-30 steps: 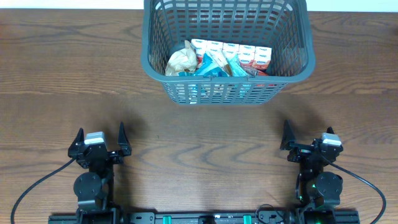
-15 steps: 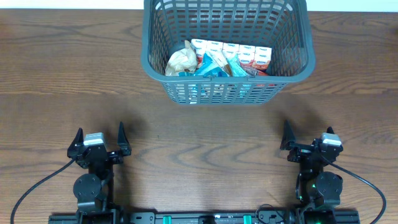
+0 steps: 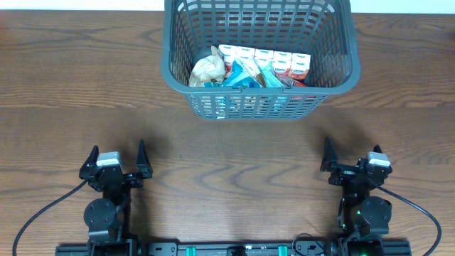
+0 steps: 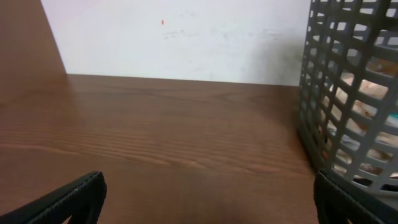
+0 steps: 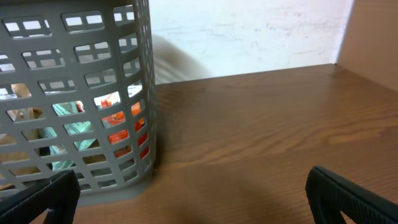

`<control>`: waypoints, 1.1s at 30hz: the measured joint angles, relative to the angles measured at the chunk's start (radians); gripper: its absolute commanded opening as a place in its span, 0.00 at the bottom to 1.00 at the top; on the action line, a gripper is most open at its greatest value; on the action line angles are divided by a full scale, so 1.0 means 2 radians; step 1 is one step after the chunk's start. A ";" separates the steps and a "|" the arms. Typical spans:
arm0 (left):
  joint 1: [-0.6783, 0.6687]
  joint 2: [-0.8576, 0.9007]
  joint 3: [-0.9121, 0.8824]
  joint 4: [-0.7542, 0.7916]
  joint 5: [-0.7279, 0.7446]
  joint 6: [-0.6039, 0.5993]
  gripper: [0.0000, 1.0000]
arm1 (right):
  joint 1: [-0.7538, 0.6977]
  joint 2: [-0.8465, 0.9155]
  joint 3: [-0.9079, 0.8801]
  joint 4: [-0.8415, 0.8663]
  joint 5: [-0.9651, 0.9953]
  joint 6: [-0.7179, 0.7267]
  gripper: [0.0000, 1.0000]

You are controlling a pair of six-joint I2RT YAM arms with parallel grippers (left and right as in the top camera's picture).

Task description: Pack container

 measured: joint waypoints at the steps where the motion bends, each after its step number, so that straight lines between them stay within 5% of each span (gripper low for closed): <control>1: 0.000 0.000 0.000 0.000 0.003 0.000 0.99 | 0.000 0.000 0.000 0.000 0.000 0.000 0.99; 33: -0.029 0.000 0.000 0.005 0.052 0.000 0.99 | 0.000 0.000 0.000 0.000 0.000 0.000 0.99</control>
